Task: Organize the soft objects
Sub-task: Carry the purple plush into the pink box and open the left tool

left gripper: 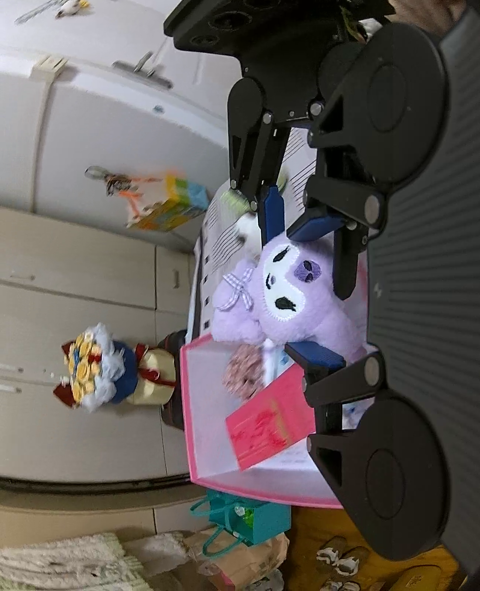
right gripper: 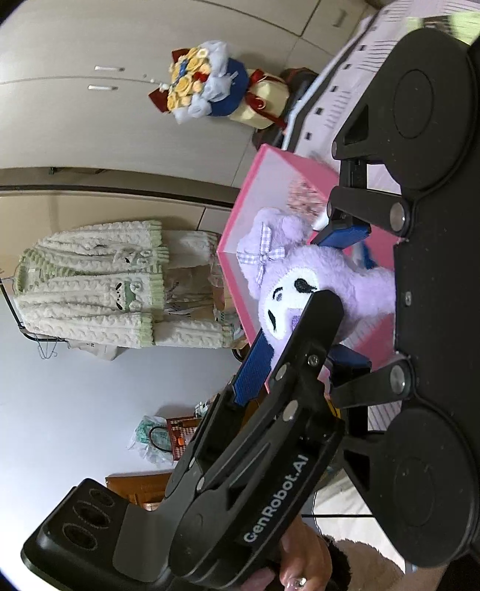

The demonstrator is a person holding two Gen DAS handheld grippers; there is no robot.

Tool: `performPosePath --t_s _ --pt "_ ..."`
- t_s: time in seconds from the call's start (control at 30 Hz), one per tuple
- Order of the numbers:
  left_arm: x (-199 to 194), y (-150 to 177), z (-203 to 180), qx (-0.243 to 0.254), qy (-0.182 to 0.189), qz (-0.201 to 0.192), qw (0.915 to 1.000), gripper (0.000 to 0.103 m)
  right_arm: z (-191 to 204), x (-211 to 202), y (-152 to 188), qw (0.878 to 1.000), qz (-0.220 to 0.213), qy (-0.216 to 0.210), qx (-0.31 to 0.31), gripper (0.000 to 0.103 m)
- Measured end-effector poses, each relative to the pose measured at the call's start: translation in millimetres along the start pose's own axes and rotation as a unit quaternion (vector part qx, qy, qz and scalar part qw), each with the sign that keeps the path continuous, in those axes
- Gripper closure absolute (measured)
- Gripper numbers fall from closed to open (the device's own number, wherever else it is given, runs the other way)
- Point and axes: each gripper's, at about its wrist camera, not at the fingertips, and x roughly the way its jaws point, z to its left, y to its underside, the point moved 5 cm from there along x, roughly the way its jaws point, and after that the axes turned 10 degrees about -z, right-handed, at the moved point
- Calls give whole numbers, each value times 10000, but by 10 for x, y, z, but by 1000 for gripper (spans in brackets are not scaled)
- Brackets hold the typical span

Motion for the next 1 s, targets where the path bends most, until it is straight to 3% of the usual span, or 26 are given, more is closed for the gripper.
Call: performPosePath --t_s 0.23,0.57,0.73,0.9,1.0 --pt "486 -204 541 -540 -19 151 9984 45 -282 586 -143 9994 323 -137 -11 43" --pt "1183 -132 1085 -1112 -255 697 9910 45 -582 1363 -8 9952 927 -150 -290 42" --pt "1349 -60 1245 -1472 -197 820 9855 45 -611 1515 82 9911 1183 -95 -609 42" --pt "1399 -12 1242 -1382 -314 814 9866 44 -603 1598 131 9888 1290 -22 -751 41" --pt "1352 -18 1232 -1341 -354 753 9875 40 -589 1565 135 9895 1213 98 -783 35"
